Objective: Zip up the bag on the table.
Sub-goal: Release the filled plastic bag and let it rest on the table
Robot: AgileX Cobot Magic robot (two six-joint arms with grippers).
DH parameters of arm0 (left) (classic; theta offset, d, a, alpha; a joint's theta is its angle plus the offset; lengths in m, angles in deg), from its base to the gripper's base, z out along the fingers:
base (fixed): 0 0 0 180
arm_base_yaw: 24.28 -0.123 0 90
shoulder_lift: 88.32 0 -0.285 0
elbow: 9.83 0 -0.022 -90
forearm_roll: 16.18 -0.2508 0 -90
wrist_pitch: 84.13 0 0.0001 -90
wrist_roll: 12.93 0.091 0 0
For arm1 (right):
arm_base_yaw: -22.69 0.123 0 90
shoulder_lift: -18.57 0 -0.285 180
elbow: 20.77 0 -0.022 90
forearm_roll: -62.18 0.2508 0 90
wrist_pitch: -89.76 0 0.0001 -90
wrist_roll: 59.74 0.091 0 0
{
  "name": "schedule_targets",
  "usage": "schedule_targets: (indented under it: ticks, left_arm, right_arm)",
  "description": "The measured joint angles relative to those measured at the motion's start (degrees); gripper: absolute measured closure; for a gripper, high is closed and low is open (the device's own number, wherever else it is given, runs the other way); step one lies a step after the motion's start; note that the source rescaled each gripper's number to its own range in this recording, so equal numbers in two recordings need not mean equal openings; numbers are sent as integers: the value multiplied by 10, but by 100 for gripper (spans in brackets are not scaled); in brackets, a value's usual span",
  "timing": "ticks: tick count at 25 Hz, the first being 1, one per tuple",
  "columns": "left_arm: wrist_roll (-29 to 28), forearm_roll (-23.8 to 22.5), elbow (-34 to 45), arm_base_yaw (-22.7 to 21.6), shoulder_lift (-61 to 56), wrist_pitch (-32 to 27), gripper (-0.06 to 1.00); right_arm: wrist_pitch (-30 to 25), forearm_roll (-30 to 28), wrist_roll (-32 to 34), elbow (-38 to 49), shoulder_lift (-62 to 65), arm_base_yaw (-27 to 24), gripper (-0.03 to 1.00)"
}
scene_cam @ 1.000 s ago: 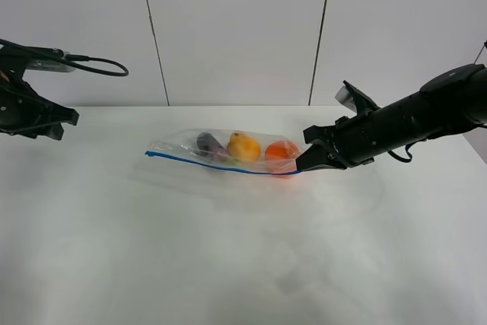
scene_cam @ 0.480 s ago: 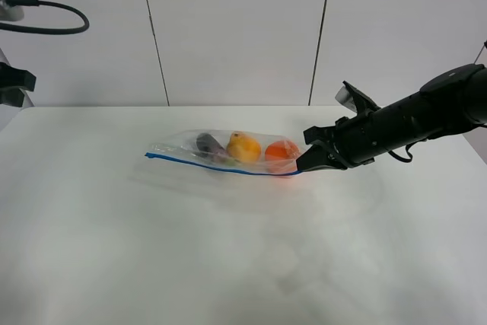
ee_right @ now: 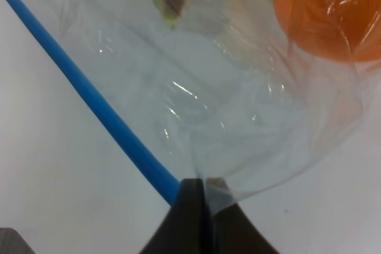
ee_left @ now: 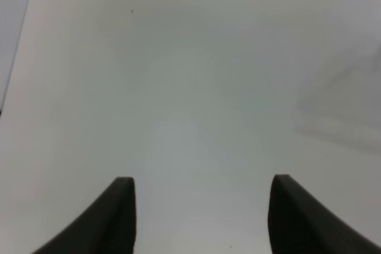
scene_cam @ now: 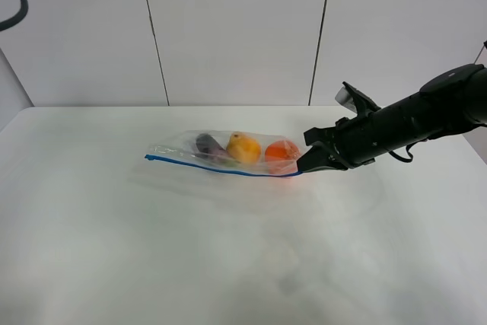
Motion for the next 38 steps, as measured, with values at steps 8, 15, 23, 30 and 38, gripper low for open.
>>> schedule_targets:
  ticks: [8, 15, 23, 30, 38]
  left_arm:
    - [0, 0, 74, 0, -141, -11, 24]
    - [-19, 0, 86, 0, -260, -52, 11]
    - [-37, 0, 87, 0, -382, -107, 8]
    - [-46, 0, 87, 0, -455, -165, -5]
    - [-49, 5, 107, 0, -534, -186, -5]
  right_arm:
    - [0, -4, 0, 0, 0, 0, 97]
    - [0, -4, 0, 0, 0, 0, 97]
    - [0, -5, 0, 0, 0, 0, 97]
    - [0, -6, 0, 0, 0, 0, 97]
    - [2, -9, 0, 0, 0, 0, 97]
